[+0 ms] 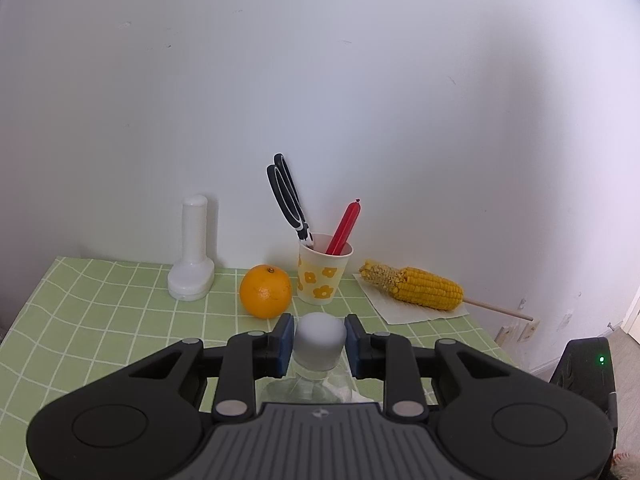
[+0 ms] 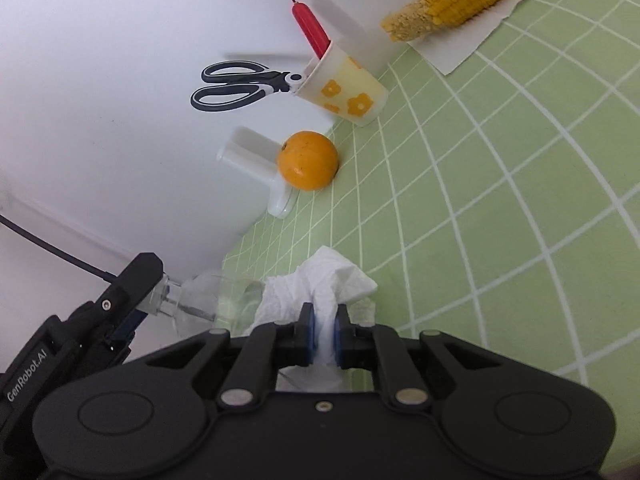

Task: Clean container
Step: 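Lift the clear bottle with the left tool while the right tool brings the tissue toward it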

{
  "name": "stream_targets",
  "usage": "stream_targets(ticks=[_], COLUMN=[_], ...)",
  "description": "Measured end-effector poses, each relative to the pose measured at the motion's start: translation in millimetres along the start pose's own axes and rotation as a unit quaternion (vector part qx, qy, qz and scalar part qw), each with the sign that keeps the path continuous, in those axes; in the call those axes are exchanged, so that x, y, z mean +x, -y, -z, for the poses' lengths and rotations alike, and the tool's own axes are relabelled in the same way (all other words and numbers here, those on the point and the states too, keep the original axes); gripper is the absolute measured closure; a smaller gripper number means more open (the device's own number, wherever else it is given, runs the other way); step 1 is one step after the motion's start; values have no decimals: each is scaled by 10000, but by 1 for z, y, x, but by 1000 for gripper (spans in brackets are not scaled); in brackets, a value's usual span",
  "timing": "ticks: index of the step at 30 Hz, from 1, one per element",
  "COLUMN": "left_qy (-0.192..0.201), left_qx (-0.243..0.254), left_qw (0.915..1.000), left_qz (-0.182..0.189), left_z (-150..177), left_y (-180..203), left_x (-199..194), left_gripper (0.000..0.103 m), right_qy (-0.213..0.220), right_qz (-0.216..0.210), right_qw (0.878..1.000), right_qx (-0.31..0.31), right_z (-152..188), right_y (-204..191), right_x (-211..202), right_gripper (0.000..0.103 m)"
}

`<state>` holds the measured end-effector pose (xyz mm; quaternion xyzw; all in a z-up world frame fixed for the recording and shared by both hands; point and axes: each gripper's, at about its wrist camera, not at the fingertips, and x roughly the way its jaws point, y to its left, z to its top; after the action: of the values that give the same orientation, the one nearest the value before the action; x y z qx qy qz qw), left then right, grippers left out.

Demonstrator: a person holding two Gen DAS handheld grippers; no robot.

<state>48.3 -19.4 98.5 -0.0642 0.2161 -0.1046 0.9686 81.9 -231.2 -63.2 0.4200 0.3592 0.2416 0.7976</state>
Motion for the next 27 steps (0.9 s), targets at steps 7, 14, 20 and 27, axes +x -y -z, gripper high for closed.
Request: stream_targets(ticks=[7,14,20,27], left_qy=[-16,-42,-41,-36], left_qx=[-14,-24,-75,-75], left_qw=[10000,10000,10000,10000], left_qz=[1,16,-43,-40], left_z=[-1,-2,-3,-4], left_y=[-6,-6,-6,-4], left_x=[-2,-5,-8,-10], left_gripper=[74,74,74,74], right_qy=[335,411,473,475], right_qz=[-977,-593,-792,-451], right_qw=[9946,9963,9919,9923], right_qx=[44,-468,-870,-1050], right_z=[-14,-14,-9,-11], right_y=[-21,-28,-42,-40], right_x=[-18,-22,-30,-30], right_gripper=[93,93,93,93])
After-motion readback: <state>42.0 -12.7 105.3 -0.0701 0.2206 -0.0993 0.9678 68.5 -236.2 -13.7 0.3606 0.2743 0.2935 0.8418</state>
